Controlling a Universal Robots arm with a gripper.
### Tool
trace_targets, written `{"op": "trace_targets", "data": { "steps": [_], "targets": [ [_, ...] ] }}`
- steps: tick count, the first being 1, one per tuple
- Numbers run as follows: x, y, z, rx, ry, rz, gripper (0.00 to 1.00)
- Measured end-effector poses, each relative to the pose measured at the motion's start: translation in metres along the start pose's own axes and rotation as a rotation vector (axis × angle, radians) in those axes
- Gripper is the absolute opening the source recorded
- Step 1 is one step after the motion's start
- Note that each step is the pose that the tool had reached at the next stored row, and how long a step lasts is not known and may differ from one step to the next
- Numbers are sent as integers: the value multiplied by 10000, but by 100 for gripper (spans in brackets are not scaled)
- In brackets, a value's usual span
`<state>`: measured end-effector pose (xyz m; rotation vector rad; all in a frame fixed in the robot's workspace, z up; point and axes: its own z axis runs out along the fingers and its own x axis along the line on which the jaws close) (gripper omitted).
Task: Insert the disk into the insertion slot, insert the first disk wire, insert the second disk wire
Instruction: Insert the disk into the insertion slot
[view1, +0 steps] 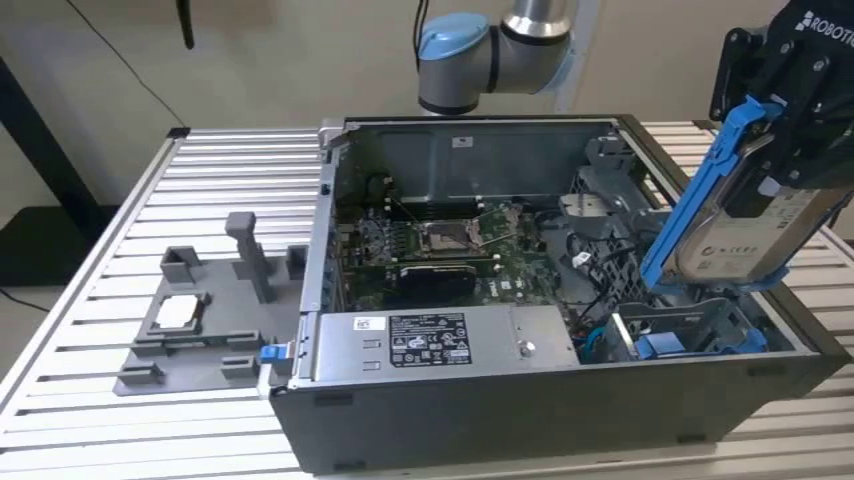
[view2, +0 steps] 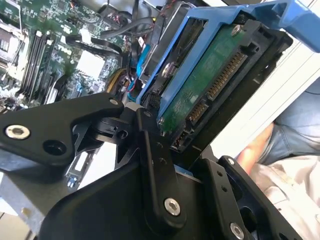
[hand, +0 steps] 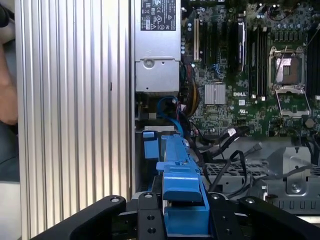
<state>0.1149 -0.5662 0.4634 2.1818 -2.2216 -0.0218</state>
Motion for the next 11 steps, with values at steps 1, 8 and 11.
{"op": "trace_targets", "data": {
  "steps": [1,8,11],
  "targets": [
    [0,-1,18,1,10,0,33],
    [-1,-4,145,44,23,1,33],
    [-2,-6,200,57,22,1,33]
  ]
}}
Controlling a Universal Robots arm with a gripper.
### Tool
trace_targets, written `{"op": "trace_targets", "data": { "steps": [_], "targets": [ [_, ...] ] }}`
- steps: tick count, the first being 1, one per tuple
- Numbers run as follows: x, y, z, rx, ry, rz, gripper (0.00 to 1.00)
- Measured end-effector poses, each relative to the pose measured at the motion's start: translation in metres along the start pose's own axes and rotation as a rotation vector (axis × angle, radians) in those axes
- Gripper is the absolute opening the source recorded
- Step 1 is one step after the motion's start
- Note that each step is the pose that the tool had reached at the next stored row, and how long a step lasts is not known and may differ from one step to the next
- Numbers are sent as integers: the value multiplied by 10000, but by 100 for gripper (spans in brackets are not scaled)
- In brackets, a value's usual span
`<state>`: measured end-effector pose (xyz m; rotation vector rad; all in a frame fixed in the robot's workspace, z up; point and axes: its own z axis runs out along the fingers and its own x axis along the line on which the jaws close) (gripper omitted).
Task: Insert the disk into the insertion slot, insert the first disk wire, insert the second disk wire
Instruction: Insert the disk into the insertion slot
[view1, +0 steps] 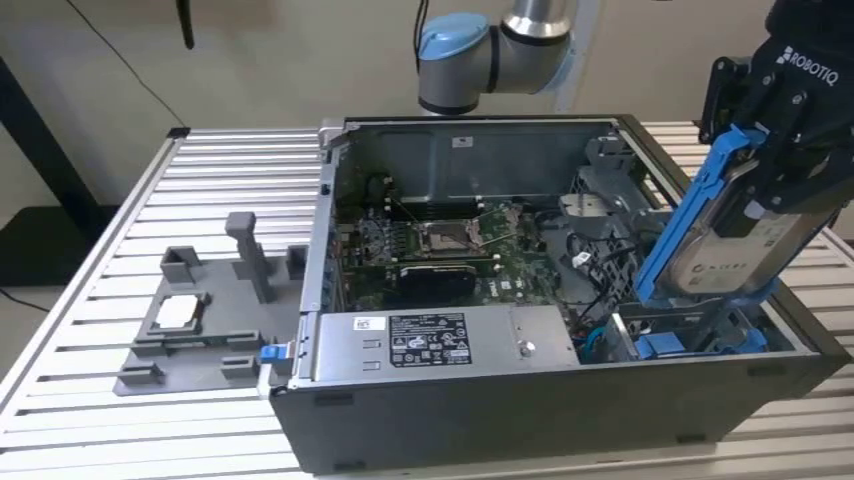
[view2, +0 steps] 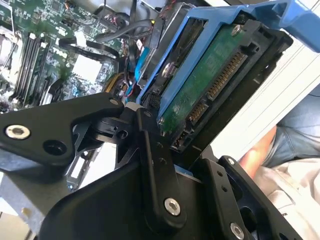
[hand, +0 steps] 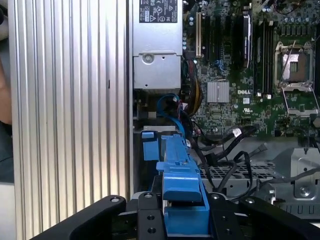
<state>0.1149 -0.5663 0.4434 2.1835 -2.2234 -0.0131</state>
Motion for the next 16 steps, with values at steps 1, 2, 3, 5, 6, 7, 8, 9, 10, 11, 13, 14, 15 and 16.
{"op": "trace_targets", "data": {
  "steps": [1,2,3,5,6,7,8,9,10,11,13,14,15,16],
  "targets": [
    [0,0,19,1,0,0,33],
    [0,-1,36,1,1,0,33],
    [0,-1,55,2,0,-1,33],
    [1,-2,91,1,1,0,33],
    [0,-3,109,1,1,0,33],
    [0,-3,128,1,0,0,33],
    [0,-3,146,2,0,0,33],
    [0,-4,164,2,1,-1,33],
    [0,-4,182,2,1,-1,33],
    [-1,-5,199,1,1,0,33],
    [-1,-5,222,1,2,0,33],
    [-1,-5,233,1,1,0,33],
    [0,-6,245,2,0,0,33],
    [0,-6,255,1,0,0,33]
  ]
}}
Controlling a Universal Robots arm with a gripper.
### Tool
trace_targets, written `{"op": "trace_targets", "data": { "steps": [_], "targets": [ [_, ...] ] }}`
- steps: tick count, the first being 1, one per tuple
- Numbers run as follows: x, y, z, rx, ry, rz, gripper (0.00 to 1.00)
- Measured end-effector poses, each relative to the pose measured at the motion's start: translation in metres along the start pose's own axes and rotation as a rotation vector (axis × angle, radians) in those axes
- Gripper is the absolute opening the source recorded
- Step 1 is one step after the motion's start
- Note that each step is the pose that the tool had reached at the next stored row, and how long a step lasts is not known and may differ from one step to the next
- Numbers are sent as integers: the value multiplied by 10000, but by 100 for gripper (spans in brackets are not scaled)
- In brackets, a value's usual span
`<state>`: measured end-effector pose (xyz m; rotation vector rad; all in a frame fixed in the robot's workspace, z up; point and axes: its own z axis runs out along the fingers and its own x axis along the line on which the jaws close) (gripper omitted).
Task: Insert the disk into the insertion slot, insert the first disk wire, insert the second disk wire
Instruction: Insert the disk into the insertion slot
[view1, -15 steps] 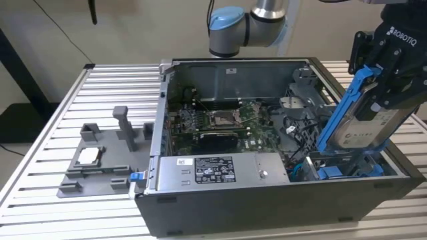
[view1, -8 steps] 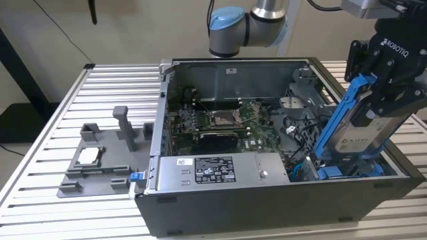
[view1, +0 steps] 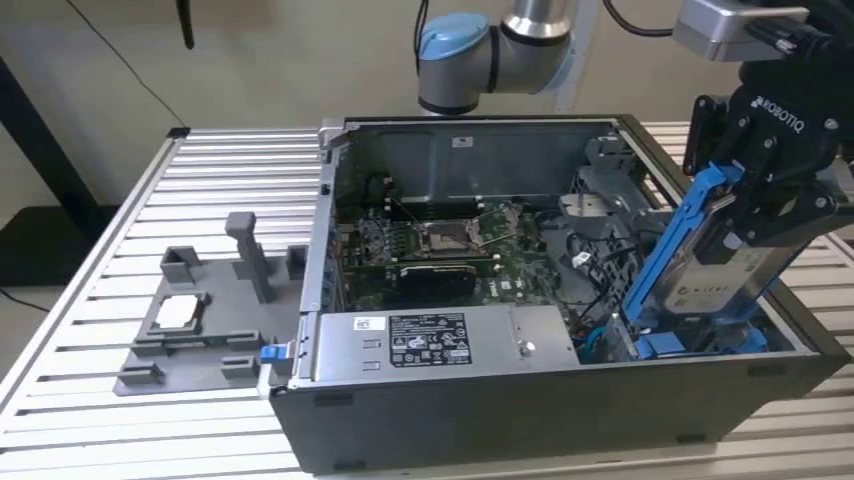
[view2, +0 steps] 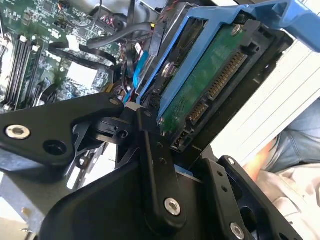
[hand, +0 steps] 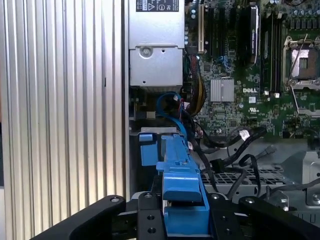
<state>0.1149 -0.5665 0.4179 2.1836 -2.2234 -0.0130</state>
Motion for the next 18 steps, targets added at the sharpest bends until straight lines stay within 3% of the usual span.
{"op": "trace_targets", "data": {
  "steps": [12,18],
  "targets": [
    [6,-3,124,0,0,0,33],
    [7,-6,231,0,1,0,33]
  ]
}}
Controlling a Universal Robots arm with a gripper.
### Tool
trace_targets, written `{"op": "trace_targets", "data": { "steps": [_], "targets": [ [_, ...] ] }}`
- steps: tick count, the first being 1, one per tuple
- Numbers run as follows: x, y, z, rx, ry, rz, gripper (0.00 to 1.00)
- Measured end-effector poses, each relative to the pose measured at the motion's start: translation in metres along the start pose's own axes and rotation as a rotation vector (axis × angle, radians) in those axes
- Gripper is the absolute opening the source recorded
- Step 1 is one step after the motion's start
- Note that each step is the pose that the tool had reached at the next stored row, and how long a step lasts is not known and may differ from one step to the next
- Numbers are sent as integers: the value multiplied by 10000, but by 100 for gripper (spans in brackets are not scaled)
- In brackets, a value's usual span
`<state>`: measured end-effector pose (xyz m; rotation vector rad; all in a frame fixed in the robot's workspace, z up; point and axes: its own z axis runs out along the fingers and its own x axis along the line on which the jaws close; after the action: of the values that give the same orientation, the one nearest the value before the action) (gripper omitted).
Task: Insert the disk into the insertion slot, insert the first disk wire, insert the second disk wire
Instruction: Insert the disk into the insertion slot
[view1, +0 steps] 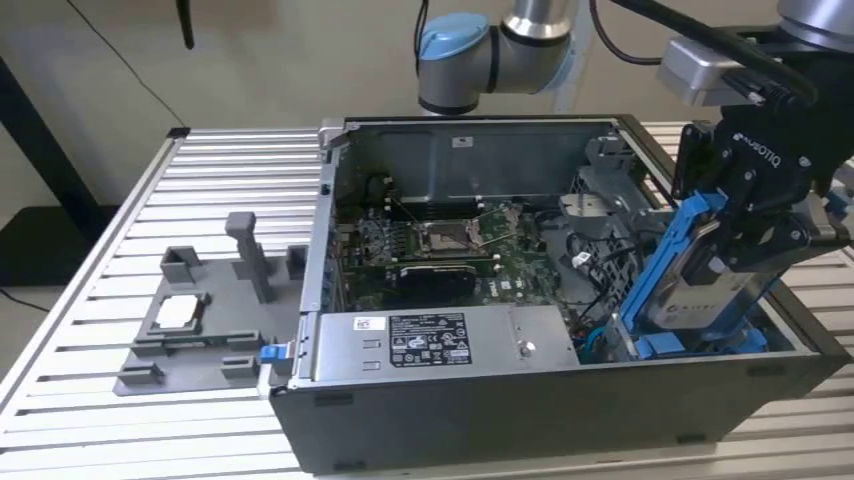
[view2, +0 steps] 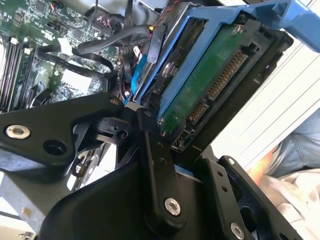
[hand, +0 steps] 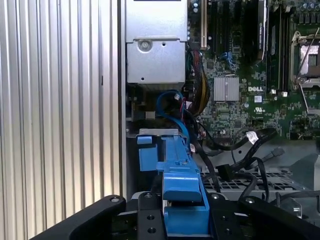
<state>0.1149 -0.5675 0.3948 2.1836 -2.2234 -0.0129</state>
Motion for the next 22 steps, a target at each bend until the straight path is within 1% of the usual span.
{"op": "trace_targets", "data": {
  "steps": [18,22],
  "targets": [
    [-4,-8,330,0,0,0,33],
    [-5,-9,373,0,-1,0,33]
  ]
}}
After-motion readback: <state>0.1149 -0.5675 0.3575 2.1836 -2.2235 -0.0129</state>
